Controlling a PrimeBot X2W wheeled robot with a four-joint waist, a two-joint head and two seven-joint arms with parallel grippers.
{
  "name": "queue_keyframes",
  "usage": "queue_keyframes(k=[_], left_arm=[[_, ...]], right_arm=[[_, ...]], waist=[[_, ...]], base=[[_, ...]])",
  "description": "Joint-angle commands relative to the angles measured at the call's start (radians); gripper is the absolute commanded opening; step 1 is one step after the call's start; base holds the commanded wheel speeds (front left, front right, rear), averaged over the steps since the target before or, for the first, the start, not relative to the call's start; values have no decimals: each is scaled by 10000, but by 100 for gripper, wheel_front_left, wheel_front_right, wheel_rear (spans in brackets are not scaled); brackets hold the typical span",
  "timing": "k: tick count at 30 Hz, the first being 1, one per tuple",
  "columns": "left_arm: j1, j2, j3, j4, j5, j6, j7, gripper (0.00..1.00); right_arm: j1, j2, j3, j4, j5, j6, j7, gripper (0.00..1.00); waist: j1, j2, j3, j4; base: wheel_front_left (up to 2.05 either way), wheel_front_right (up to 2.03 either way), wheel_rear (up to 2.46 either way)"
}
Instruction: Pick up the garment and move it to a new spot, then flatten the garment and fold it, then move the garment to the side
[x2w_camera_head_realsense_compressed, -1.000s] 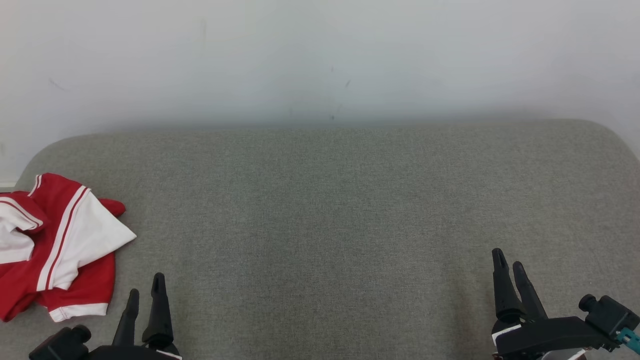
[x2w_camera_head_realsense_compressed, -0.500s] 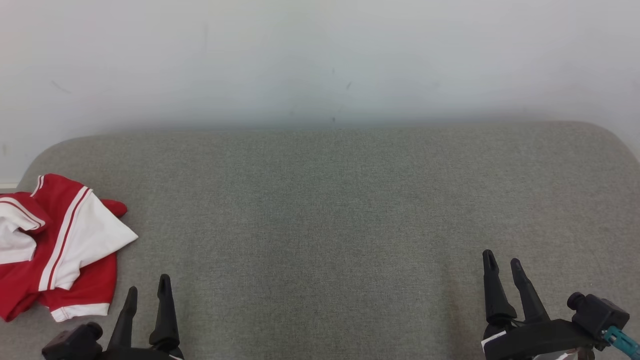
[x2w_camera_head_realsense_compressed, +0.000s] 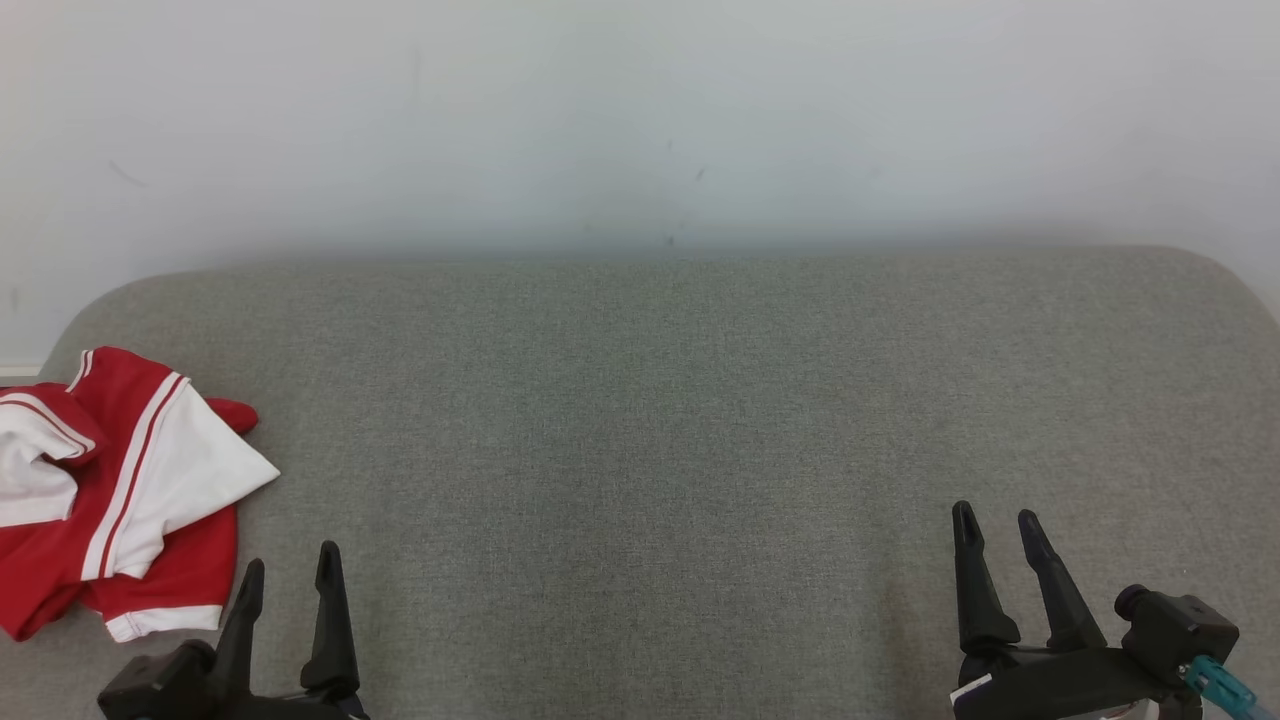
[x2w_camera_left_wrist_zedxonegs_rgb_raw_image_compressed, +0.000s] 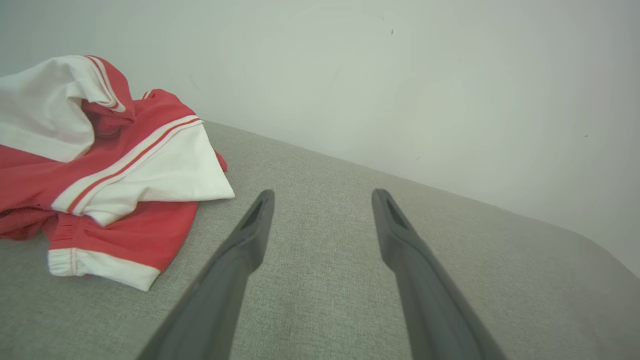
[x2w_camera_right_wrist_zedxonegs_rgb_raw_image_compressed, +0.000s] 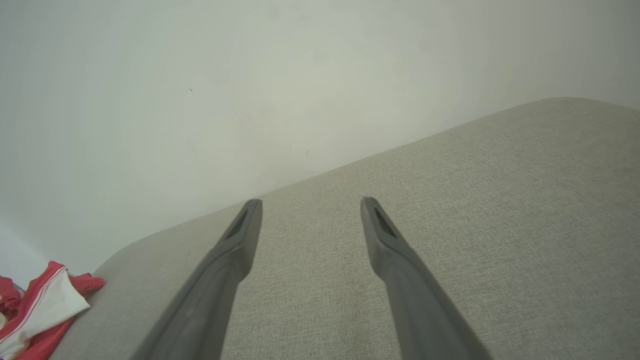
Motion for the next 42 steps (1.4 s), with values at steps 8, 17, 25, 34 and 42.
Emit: queue_keyframes(k=[8, 17, 25, 34, 42], left_arm=[[122, 116, 1, -202, 901, 65, -269, 100], [206, 118, 48, -313, 1559, 42, -469, 100], [327, 116, 136, -340, 2132, 18, -633, 100], [438, 49, 317, -52, 2460, -231, -825, 100], [452, 51, 348, 7, 2866, -239, -972, 100]], right_arm=[[32, -48, 43, -141, -933, 37, -262, 100], [128, -50, 44, -158, -1694, 39, -462, 100], [148, -50, 33, -97, -2248, 41, -631, 100], [243, -48, -126, 43, -2644, 44, -820, 100], [265, -49, -95, 202, -2954, 44, -954, 100]], waist=[[0, 0, -22, 3], [0, 0, -70, 9], [0, 0, -118, -13], [0, 0, -254, -24], [0, 0, -291, 17]], base=[[0, 0, 0], [0, 0, 0], [0, 0, 0], [0, 0, 0], [0, 0, 0]])
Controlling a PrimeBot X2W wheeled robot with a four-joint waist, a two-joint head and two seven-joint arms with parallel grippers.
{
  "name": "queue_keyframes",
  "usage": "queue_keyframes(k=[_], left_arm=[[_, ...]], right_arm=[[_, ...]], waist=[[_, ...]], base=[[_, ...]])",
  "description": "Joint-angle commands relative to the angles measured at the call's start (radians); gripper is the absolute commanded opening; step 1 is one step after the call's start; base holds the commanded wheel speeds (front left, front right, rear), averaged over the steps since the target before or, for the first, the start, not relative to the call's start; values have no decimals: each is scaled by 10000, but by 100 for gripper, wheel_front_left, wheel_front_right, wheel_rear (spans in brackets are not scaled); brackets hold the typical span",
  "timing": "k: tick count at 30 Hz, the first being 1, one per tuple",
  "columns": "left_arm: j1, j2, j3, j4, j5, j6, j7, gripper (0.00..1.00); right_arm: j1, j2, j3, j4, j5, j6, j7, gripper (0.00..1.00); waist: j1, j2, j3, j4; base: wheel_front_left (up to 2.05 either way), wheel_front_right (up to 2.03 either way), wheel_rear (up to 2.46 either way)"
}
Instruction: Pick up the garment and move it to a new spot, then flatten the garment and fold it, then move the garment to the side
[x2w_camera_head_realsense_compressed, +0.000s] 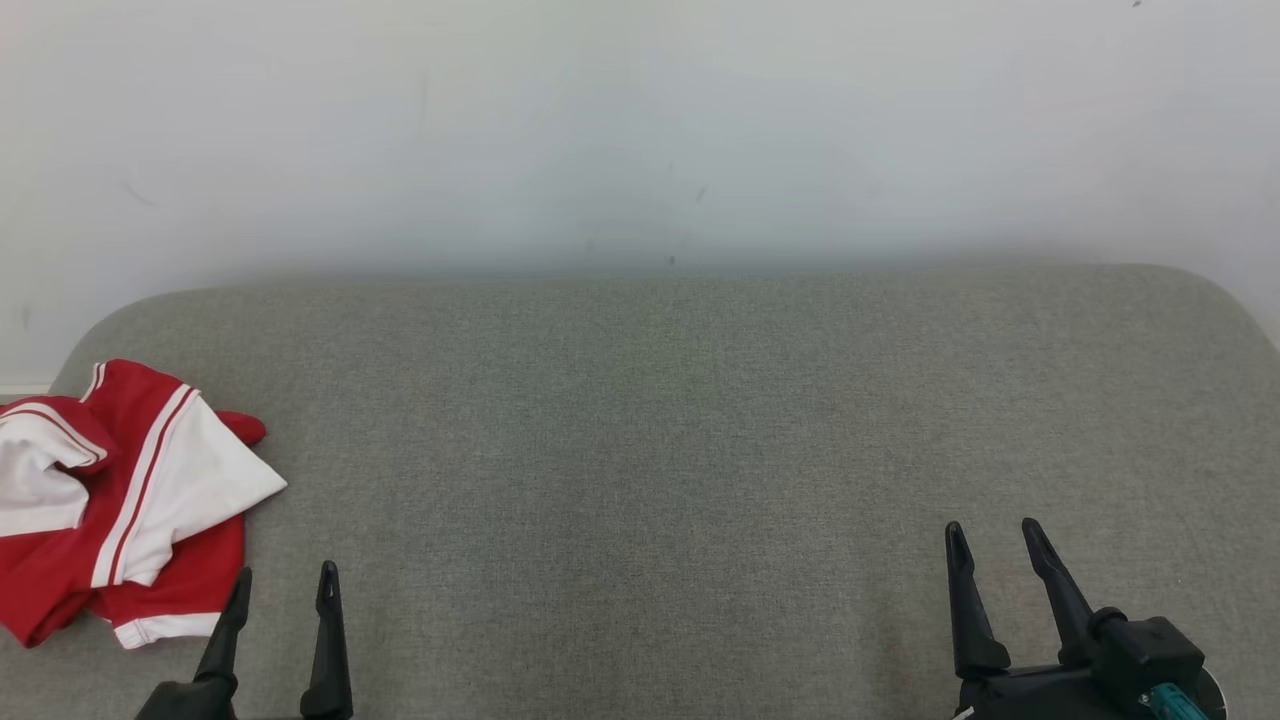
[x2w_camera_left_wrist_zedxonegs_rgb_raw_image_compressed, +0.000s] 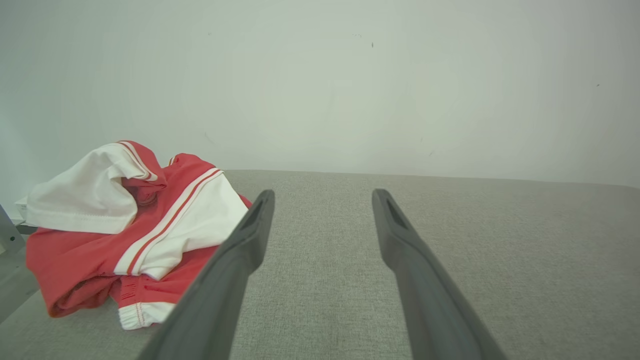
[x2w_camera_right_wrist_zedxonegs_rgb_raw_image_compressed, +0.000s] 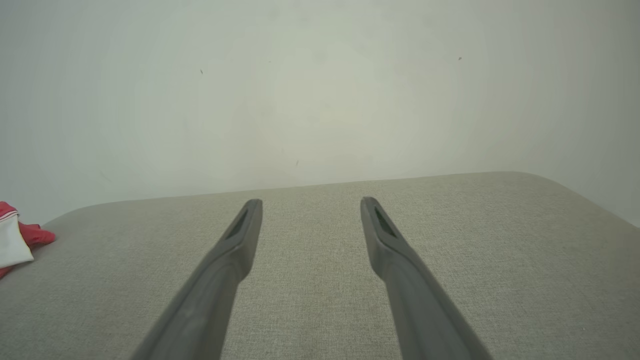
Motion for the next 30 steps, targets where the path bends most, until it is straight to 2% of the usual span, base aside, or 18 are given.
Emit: queue_keyframes(k=[1, 7, 13, 21, 30], left_arm=[[79, 15, 23, 7, 199, 13, -100, 100], [56, 14, 8, 28, 592, 3, -200, 100], [-54, -6, -13, 109, 534, -26, -196, 100], [-83, 110, 135, 220, 384, -24, -196, 100], [-206, 210, 221, 355, 296, 39, -196, 100]], right_arm=[[40, -28, 26, 4, -197, 31, -94, 100], [16, -30, 72, 40, -530, 32, -196, 100], [109, -27, 12, 50, -400, 32, -172, 100], [188, -27, 115, 95, -203, 32, -172, 100], [175, -27, 146, 134, -107, 32, -172, 100]], waist=[[0, 0, 5, 8], [0, 0, 32, 41], [0, 0, 53, 311], [0, 0, 95, 1176], [0, 0, 167, 2534]], base=[[0, 0, 0], [0, 0, 0], [0, 0, 0], [0, 0, 0], [0, 0, 0]])
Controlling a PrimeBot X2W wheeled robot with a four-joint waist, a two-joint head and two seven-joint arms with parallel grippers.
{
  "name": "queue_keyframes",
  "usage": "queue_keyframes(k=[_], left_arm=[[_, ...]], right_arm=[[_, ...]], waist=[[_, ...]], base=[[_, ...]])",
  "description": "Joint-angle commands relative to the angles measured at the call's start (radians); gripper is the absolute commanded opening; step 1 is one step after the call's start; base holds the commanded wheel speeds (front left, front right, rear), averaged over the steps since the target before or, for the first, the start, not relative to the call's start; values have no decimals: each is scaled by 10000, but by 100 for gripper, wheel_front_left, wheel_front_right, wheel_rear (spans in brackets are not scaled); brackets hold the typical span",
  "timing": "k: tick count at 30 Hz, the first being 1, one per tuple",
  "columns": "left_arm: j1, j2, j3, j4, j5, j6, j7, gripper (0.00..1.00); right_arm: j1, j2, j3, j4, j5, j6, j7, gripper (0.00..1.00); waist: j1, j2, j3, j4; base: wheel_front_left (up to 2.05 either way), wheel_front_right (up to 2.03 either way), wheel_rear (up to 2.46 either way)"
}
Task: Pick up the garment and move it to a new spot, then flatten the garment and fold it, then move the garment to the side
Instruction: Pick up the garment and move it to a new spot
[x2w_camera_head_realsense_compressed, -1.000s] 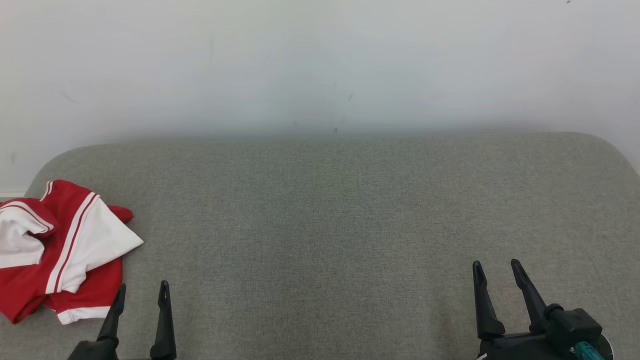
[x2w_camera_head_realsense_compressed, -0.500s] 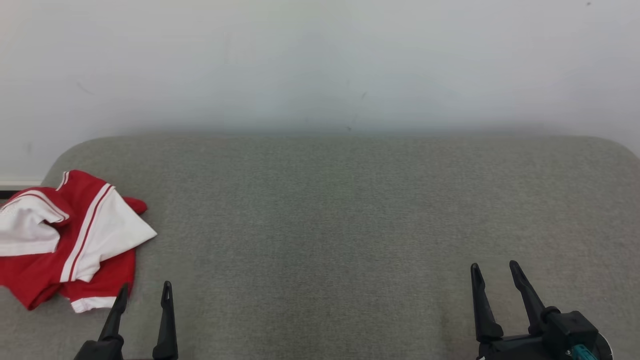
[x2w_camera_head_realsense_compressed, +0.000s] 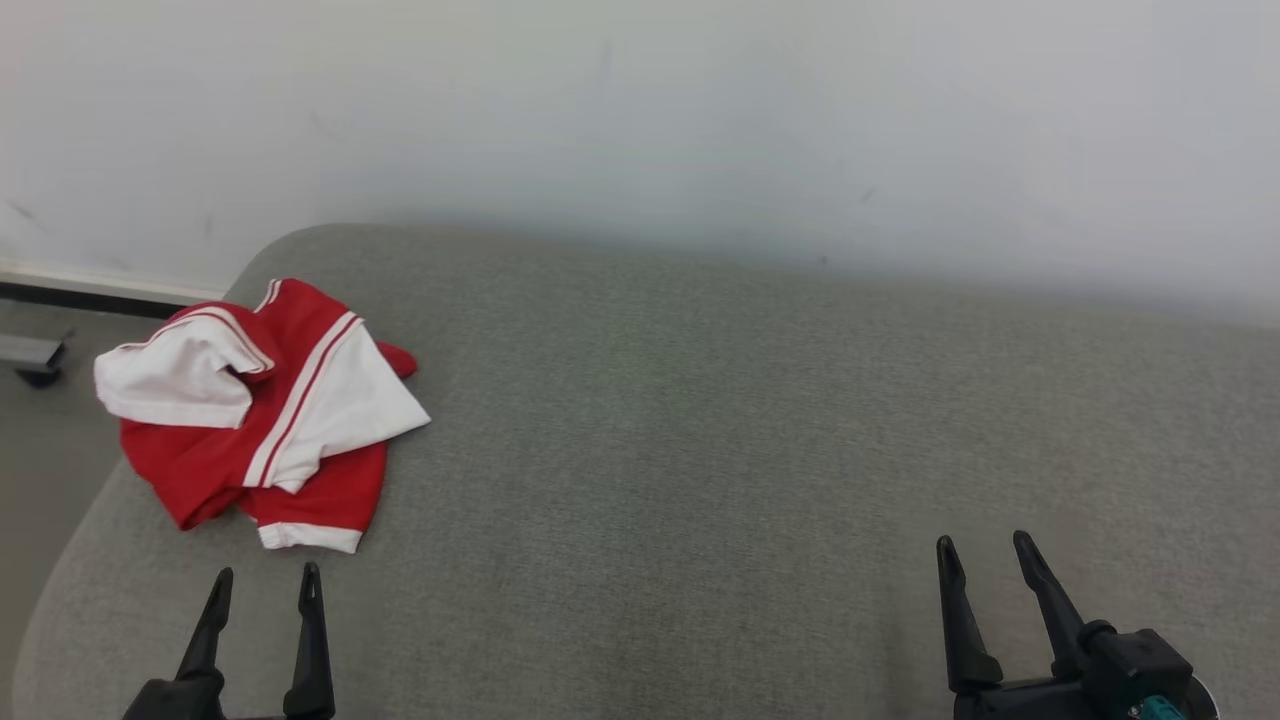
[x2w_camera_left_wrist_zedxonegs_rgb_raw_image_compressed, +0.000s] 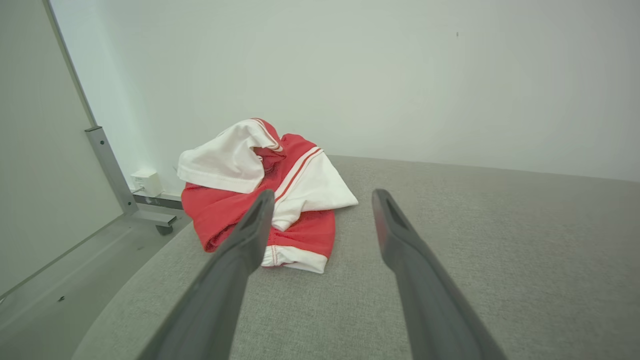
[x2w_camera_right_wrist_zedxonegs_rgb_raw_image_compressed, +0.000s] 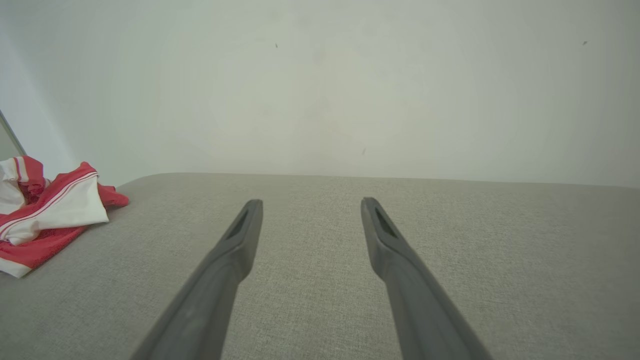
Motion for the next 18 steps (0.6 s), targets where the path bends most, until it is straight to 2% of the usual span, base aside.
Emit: queue_keyframes(k=[1, 12, 18], left_arm=[[-104, 41, 17, 37, -68, 44, -35, 100], [-75, 165, 102, 218, -121, 185, -35, 100], [37, 232, 222, 225, -165, 297, -35, 100]], right_arm=[[31, -23, 8, 14, 108, 32, -7, 100], [25, -23, 143, 60, 85, 32, -7, 100], [-22, -23, 238, 75, 110, 33, -7, 100]], waist=[[-1, 0, 54, 793], [-1, 0, 61, 2261], [-1, 0, 68, 2669]], base=[[0, 0, 0], [0, 0, 0], [0, 0, 0]])
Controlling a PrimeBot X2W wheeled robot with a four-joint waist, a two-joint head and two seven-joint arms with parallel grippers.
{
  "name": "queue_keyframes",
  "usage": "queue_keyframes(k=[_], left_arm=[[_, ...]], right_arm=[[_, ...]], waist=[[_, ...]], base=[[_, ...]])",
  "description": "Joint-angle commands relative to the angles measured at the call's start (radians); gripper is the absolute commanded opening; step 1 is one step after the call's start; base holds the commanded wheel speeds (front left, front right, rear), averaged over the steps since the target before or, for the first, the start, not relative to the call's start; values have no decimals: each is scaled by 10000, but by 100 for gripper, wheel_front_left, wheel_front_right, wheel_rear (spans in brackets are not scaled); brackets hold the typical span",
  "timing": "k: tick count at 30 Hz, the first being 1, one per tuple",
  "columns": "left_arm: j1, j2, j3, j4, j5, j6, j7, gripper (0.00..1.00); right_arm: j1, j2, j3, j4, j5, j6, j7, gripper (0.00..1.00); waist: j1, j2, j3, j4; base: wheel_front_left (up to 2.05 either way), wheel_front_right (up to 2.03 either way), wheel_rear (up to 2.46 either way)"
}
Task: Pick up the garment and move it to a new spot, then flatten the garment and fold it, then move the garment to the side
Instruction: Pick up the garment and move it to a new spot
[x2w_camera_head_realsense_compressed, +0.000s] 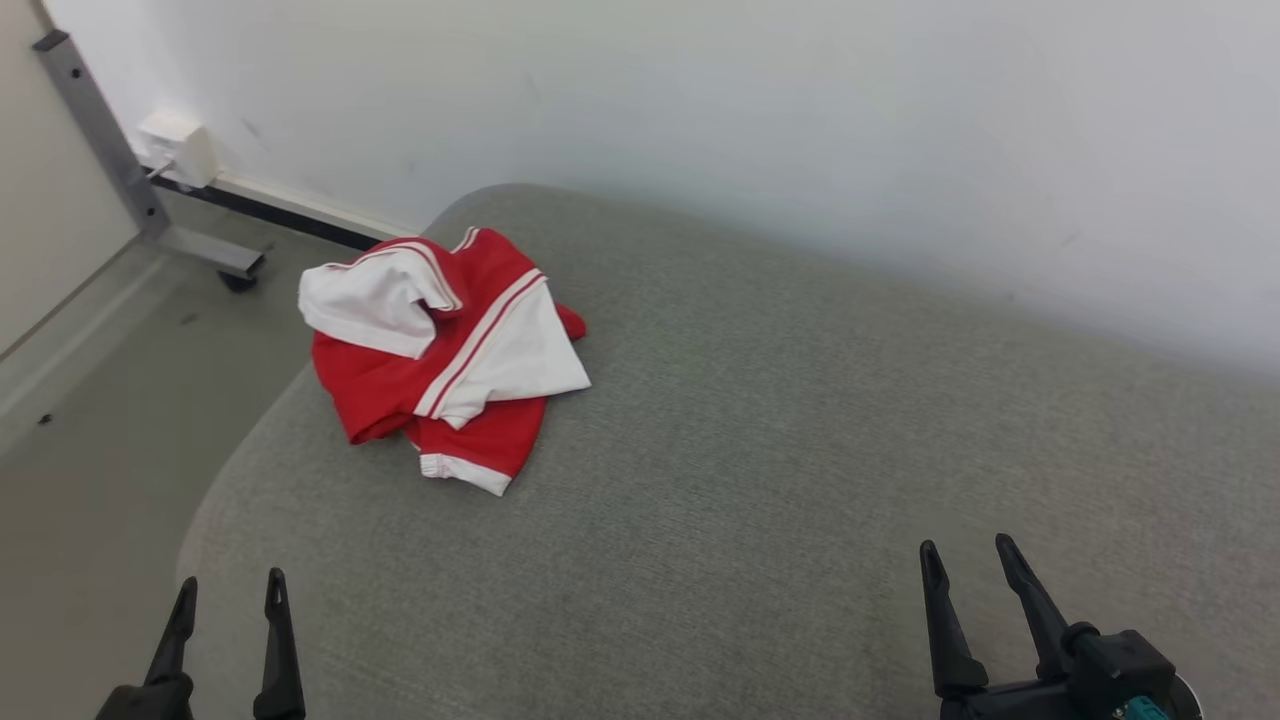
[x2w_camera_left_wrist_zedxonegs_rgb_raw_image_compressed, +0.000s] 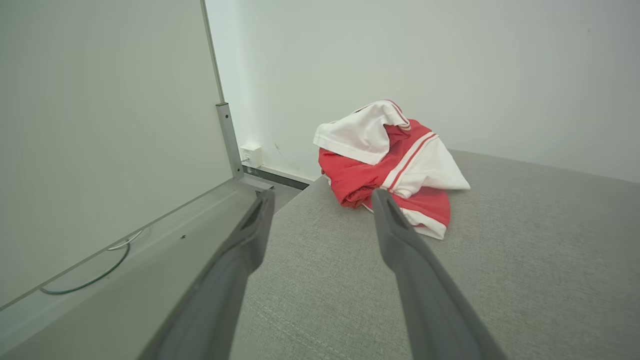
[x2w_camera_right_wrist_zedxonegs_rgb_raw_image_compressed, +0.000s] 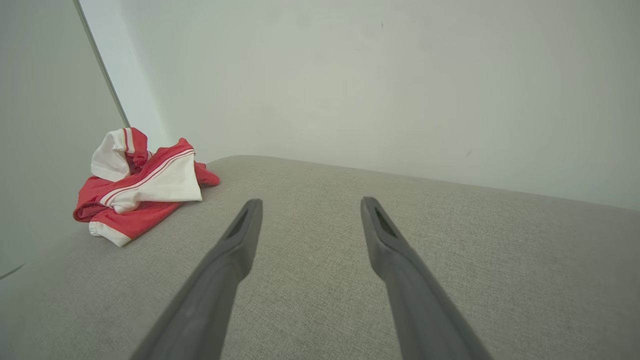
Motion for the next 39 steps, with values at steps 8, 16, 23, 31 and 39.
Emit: queue_keyframes(k=[8, 16, 23, 31, 39], left_arm=[[161, 126, 139, -112, -86, 147, -35, 100], [159, 150, 237, -105, -254, 243, -34, 100], [-767, 185, 557, 22, -726, 299, 6, 100], [-3509, 972, 1038, 479, -1226, 244, 238, 100], [-5147, 1796, 1507, 782, -1624, 319, 895, 100]], right_arm=[[-7, -23, 117, 21, 113, 33, -7, 100], [-131, -23, 293, 58, 35, 33, -7, 100], [-453, -23, 303, 13, -266, 31, -5, 100], [-1326, -77, 13, -129, -993, 22, 7, 100], [-1992, -228, -469, -592, -1326, 22, 20, 100]], waist=[[-1, 0, 26, 573], [-1, 0, 102, 489], [-1, 0, 705, -213], [-1, 0, 2417, -1742], [-1, 0, 3749, -2926]], base=[[0, 0, 0], [0, 0, 0], [0, 0, 0], [0, 0, 0], [0, 0, 0]])
